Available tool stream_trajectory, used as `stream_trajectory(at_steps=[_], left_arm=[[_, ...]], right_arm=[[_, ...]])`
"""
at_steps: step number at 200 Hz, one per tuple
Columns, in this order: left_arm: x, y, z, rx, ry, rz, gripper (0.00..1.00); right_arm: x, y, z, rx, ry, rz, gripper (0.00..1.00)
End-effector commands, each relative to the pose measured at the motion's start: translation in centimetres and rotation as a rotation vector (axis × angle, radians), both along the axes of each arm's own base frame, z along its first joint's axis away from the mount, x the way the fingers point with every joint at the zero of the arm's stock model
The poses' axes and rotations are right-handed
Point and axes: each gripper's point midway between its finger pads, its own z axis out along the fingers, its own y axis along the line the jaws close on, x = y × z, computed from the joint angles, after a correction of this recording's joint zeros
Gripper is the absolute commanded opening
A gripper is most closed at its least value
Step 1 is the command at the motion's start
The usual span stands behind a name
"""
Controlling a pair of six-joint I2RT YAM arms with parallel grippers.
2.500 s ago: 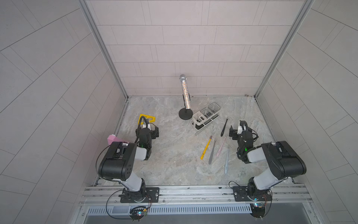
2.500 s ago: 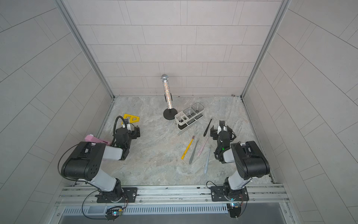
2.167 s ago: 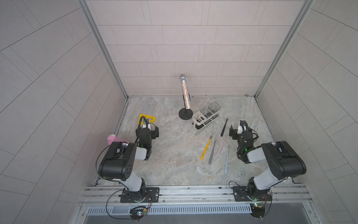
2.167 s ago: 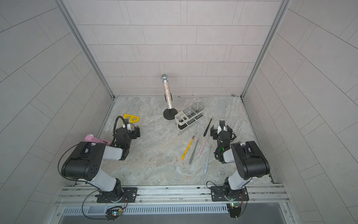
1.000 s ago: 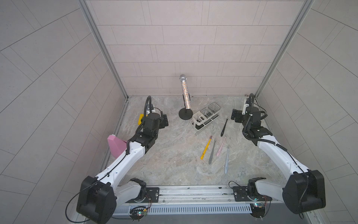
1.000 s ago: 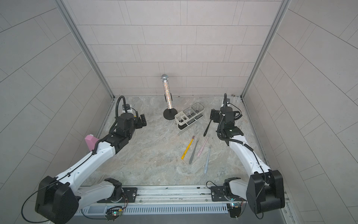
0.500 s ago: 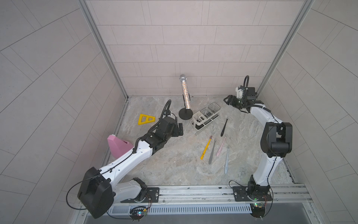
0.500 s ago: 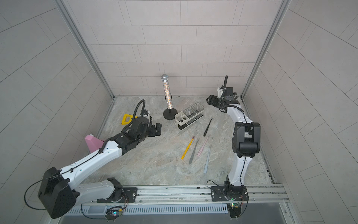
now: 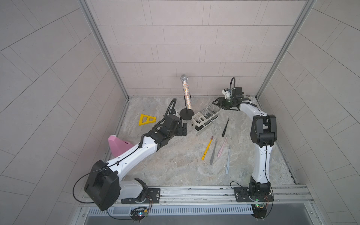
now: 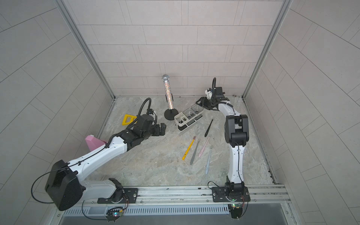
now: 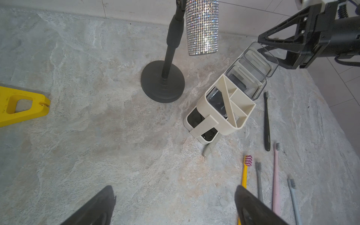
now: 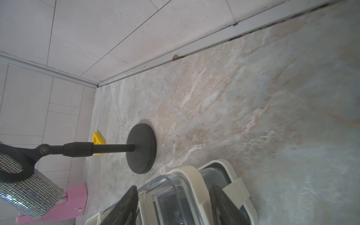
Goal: Place the toothbrush into the toothbrush holder
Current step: Move the toothbrush holder to the center of the board.
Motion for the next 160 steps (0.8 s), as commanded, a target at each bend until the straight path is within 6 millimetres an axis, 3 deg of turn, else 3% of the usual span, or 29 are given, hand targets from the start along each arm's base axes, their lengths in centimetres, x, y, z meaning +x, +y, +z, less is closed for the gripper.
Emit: stream_trajectory(at_steps=[1, 58, 106, 129, 145, 160], left_arm=[[0.4, -0.2, 0.4, 0.025, -0.010, -0.012, 1.00], [0.7, -1.1, 0.0, 0.027, -0.004, -0.057, 1.00], [0.4, -0.3, -0.1, 0.062, 0.064, -0.037, 1.00], [0.2, -0.1, 0.0, 0.054, 0.069, -0.040, 1.00], [-0.1, 0.0, -0.1, 0.044, 0.078, -0.046, 1.00], [-0.2, 0.2, -0.2, 0.039, 0.083, -0.047, 1.00]], right_arm=[[-1.1, 1.8, -0.8, 0.000, 0.028, 0.080, 0.56], [-5.1, 7.0, -1.4, -0.050, 0.043, 0.265, 0.55], [-9.3, 11.7, -2.4, -0.027, 0.048, 0.381, 0.56], [-11.1, 13.3, -1.9, -0.053, 0.043, 0.425, 0.56], [-11.7, 13.2, -1.2, -0.104, 0.042, 0.416, 0.65], [-11.4, 10.6, -0.8, -0.220, 0.080, 0.314, 0.74]])
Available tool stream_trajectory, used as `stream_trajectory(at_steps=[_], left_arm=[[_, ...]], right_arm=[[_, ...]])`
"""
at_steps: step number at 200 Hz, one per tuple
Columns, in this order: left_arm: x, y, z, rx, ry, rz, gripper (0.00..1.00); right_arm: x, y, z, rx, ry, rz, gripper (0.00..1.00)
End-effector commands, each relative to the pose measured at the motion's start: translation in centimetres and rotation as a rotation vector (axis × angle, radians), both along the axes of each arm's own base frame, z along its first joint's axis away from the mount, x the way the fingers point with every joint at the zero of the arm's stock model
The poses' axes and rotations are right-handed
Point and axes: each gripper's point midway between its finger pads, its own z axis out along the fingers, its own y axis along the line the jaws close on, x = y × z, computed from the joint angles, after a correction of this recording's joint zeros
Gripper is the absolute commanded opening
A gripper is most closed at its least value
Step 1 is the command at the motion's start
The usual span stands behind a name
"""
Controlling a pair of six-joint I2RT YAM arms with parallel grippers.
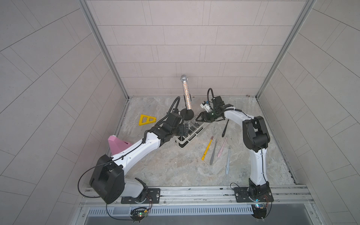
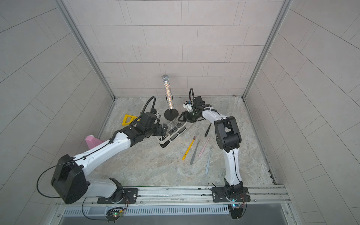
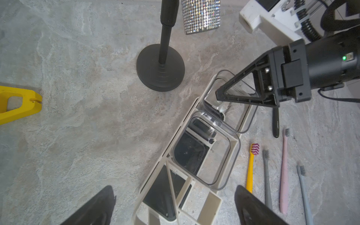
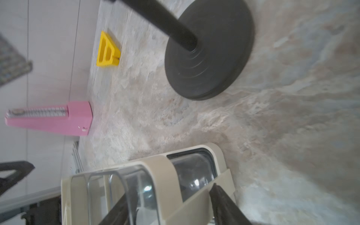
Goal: Place the toothbrush into the toothbrush holder
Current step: Move the toothbrush holder to the center of the board.
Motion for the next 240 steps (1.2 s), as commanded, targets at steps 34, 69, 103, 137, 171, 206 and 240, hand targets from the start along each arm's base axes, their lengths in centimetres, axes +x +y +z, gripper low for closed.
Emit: stream_trajectory(at_steps=[34, 69, 103, 137, 171, 206, 240], left_arm=[[-0.6, 0.9, 0.4, -0.025, 0.009, 0.000, 1.00], [-0.3, -0.2, -1.7, -0.064, 0.063, -0.021, 1.00], [0.2, -2.9, -3.2, -0.176, 0.125, -0.066, 1.00], [-0.3, -3.9, -4.6, -0.184, 0.206, -0.098, 1.00], [-1.4, -4.0, -4.7, -0.237, 0.224, -0.100, 1.00], [-3.0, -3.8, -3.8, -0.308, 0.232, -0.100, 1.00], [-5.0, -2.9, -3.8, -0.334, 0.242, -0.095, 1.00]], right_arm=[[-0.7, -9.9, 5.5, -0.254, -0.047, -0.335, 0.86], [-4.2, -15.7, 5.4, -0.323, -0.026, -0.491, 0.89], [-5.9, -11.6, 5.4, -0.060, -0.007, -0.424, 0.84], [-7.9, -4.9, 5.9, 0.010, -0.019, -0.295, 0.82], [-8.7, -0.4, 5.5, 0.075, 0.000, -0.236, 0.75], [-9.9, 3.3, 5.1, 0.086, -0.002, -0.154, 0.70], [-10.8, 5.7, 4.3, 0.080, 0.013, -0.094, 0.66]])
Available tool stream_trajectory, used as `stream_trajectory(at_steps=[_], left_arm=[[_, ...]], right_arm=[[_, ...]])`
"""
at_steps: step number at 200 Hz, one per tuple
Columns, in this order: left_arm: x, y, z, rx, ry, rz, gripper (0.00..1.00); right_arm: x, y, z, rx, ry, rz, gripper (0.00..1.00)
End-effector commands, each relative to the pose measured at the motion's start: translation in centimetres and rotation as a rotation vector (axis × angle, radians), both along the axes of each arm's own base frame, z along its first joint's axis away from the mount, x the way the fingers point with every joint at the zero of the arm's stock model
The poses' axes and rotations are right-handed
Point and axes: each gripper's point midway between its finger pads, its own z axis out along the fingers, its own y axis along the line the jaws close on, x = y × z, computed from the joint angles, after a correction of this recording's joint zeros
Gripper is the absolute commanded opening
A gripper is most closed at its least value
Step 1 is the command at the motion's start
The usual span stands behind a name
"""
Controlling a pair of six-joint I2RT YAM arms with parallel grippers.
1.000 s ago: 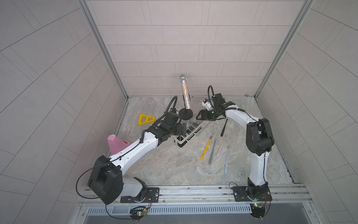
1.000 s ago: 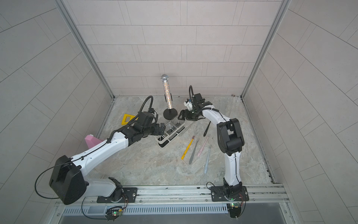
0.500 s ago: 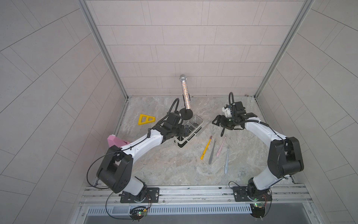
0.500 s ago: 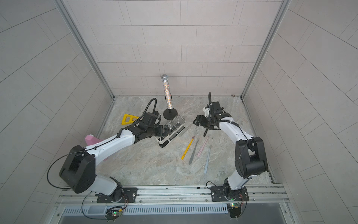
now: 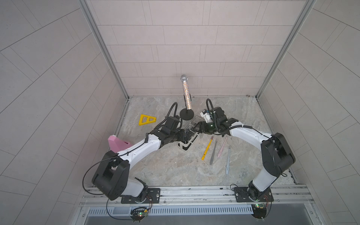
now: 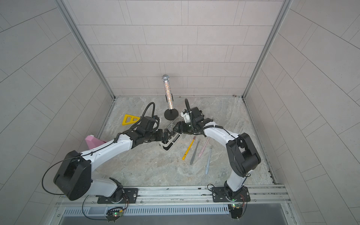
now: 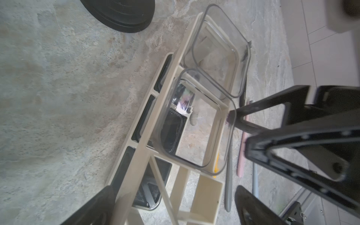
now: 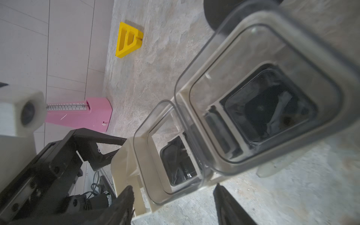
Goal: Place the toothbrush into the toothbrush holder
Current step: Move the toothbrush holder to the center of the board.
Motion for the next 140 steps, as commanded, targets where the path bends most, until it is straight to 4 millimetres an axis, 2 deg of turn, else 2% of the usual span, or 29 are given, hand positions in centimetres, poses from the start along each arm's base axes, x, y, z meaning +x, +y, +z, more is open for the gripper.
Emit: stream_trajectory(at_steps=[1, 83, 94, 100, 104, 106, 125, 140], left_arm=[[-1.4, 0.2, 0.6, -0.053, 0.013, 0.006, 1.00], [-4.5, 0.7, 2.3, -0.170, 0.029, 0.021, 0.98], [-4.8, 1.1, 2.4, -0.155, 0.030, 0.025, 0.98], [-4.9, 1.4, 2.3, -0.141, 0.030, 0.028, 0.98], [-5.0, 1.6, 2.2, -0.127, 0.034, 0.031, 0.98], [-5.1, 1.8, 2.2, -0.118, 0.034, 0.032, 0.98], [-5.7, 3.7, 2.1, -0.005, 0.038, 0.050, 0.99], [-5.9, 5.0, 2.9, 0.064, 0.013, 0.065, 0.99]], right_arm=[[0.0, 1.8, 0.7, 0.030, -0.015, 0.028, 0.66], [-2.9, 5.2, -0.2, -0.026, 0.006, 0.180, 0.66], [-2.9, 4.9, -0.4, -0.057, 0.005, 0.181, 0.73], [-2.8, 4.1, -0.6, -0.101, 0.000, 0.169, 0.85], [-2.5, 3.3, -0.7, -0.147, -0.010, 0.151, 0.98], [-2.4, 2.7, -0.8, -0.176, -0.013, 0.138, 1.00], [-0.7, -3.4, -0.6, -0.398, -0.063, -0.016, 0.99], [0.8, -8.4, 0.1, -0.526, -0.105, -0.168, 0.99]])
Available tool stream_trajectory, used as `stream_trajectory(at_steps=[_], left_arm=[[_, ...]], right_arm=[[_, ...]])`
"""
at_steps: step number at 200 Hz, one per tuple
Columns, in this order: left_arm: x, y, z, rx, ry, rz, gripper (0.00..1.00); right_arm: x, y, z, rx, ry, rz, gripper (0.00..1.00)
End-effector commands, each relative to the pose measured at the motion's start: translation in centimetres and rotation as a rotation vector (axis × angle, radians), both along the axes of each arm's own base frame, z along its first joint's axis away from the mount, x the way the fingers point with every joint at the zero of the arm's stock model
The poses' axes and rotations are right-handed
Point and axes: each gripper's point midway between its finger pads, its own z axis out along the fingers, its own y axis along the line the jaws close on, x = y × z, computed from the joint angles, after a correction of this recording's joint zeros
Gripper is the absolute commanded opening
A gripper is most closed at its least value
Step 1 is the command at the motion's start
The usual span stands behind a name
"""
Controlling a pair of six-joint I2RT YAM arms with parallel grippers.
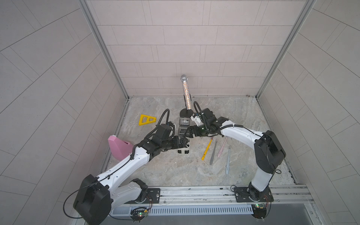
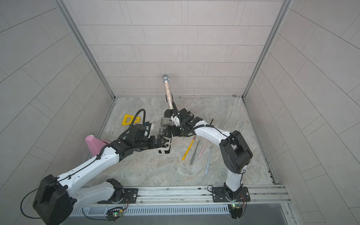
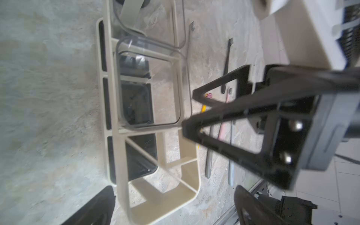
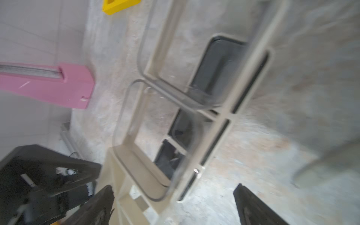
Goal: Place the toothbrush into the toothbrush holder
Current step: Move the toothbrush holder to the center of the board, then pick up the toothbrush from the center of the board.
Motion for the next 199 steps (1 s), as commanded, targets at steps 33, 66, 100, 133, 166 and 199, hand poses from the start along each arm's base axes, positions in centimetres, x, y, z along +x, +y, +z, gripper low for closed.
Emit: stream_trajectory(at_steps=[33, 66, 100, 133, 166, 199], left_arm=[[0.1, 3.6, 3.1, 0.167, -0.110, 0.061, 0.99], [0.2, 3.8, 3.0, 0.173, -0.121, 0.069, 1.00], [0.0, 4.0, 2.9, 0.171, -0.126, 0.075, 1.00], [-0.1, 4.3, 2.9, 0.181, -0.129, 0.080, 1.00], [0.1, 4.3, 2.5, 0.197, -0.123, 0.074, 1.00], [0.1, 4.3, 2.2, 0.202, -0.118, 0.074, 1.00]], right_arm=[[3.7, -14.3, 1.1, -0.507, -0.148, -0.414, 0.99], [5.2, -13.4, -1.4, -0.588, -0.037, -0.344, 0.99], [7.0, -11.6, -4.3, -0.584, 0.009, -0.355, 0.98], [7.8, -10.9, -6.6, -0.613, 0.046, -0.344, 0.88], [8.0, -10.1, -8.6, -0.635, 0.064, -0.295, 0.74], [7.6, -9.8, -10.6, -0.678, 0.094, -0.226, 0.58]])
